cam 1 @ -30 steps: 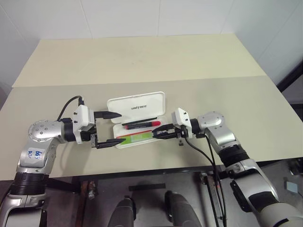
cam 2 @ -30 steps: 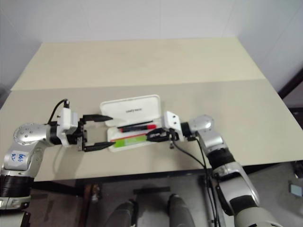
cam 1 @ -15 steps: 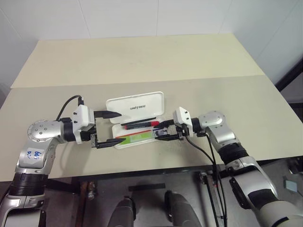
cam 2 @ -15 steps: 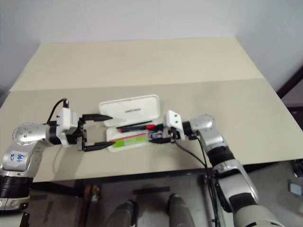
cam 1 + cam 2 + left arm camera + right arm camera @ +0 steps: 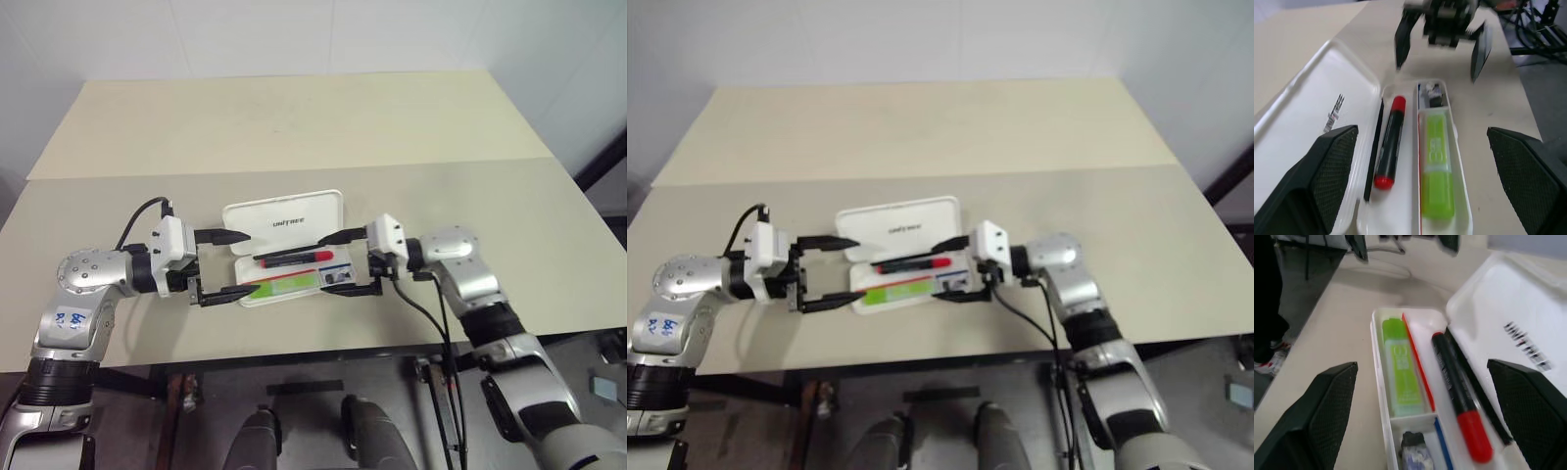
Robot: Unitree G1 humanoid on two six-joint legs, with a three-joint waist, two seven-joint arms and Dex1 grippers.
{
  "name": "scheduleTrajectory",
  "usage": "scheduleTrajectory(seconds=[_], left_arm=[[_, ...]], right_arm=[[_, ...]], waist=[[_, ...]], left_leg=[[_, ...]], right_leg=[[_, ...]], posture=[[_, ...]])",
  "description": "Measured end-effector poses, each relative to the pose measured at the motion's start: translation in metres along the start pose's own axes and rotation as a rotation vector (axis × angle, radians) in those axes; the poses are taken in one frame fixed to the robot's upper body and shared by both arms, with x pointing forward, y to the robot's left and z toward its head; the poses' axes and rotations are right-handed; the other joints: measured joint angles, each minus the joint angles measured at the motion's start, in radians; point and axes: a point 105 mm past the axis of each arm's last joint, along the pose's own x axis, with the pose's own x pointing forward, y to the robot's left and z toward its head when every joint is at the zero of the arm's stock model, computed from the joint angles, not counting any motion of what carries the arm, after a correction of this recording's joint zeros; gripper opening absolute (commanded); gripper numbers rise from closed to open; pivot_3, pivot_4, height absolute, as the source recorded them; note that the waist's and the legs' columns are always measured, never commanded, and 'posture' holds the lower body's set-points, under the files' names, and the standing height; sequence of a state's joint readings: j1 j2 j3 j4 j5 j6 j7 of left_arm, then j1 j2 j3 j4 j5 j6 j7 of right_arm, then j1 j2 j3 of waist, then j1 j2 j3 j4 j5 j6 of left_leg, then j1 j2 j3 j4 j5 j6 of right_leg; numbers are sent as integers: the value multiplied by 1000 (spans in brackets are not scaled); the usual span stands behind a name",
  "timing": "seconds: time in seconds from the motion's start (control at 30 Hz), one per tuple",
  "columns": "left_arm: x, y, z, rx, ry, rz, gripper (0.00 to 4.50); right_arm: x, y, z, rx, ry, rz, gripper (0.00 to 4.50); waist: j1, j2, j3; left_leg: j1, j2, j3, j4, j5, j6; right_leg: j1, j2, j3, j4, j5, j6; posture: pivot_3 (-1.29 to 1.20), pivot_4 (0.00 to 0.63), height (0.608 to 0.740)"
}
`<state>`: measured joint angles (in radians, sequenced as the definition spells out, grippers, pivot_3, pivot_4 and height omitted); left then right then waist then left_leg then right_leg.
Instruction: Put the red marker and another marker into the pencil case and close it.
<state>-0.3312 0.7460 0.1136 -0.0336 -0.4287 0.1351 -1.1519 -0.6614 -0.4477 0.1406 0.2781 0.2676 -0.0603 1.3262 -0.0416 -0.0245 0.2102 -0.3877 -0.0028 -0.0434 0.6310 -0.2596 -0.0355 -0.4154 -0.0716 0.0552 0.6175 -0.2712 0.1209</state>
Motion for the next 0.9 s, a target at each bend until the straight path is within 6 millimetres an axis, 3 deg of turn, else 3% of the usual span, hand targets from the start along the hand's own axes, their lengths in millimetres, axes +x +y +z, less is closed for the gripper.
scheduleTrajectory(seconds=[0.07,0.13,0.27,0.5,0.53,0.9], left_arm=[[-3,-1,-4,-19,5,12,4500],[-7,-1,-5,-28,1,24,3935],[-16,2,-7,-25,-7,66,2607],[-25,11,-15,-6,1,128,207],[-26,12,-15,-7,1,135,48],[-47,37,-54,-147,70,454,48]], right_arm=[[-15,-8,5,8,-3,-89,4469],[-36,-12,9,2,13,-174,4500],[-78,-3,0,31,112,-254,4500],[-105,-2,16,0,158,-299,4500],[-104,-1,17,-6,156,-295,4500],[-95,0,18,-7,153,-292,4500]], waist=[[8,0,0],[12,0,0],[16,0,0],[10,0,0],[11,0,0],[14,0,0]], left_leg=[[0,0,0,0,0,0],[0,0,0,0,0,0],[0,0,0,0,0,0],[2,1,3,1,0,0],[2,1,3,1,0,0],[2,0,2,1,0,0]], right_leg=[[0,0,0,-2,0,0],[0,0,0,-2,0,-1],[0,0,-1,-3,-1,-1],[1,1,1,-1,0,-1],[1,2,1,-1,0,-1],[1,0,1,-1,0,0]], posture=[[0,150,740],[0,150,740],[0,150,740],[0,150,740],[0,150,740],[0,150,740]])
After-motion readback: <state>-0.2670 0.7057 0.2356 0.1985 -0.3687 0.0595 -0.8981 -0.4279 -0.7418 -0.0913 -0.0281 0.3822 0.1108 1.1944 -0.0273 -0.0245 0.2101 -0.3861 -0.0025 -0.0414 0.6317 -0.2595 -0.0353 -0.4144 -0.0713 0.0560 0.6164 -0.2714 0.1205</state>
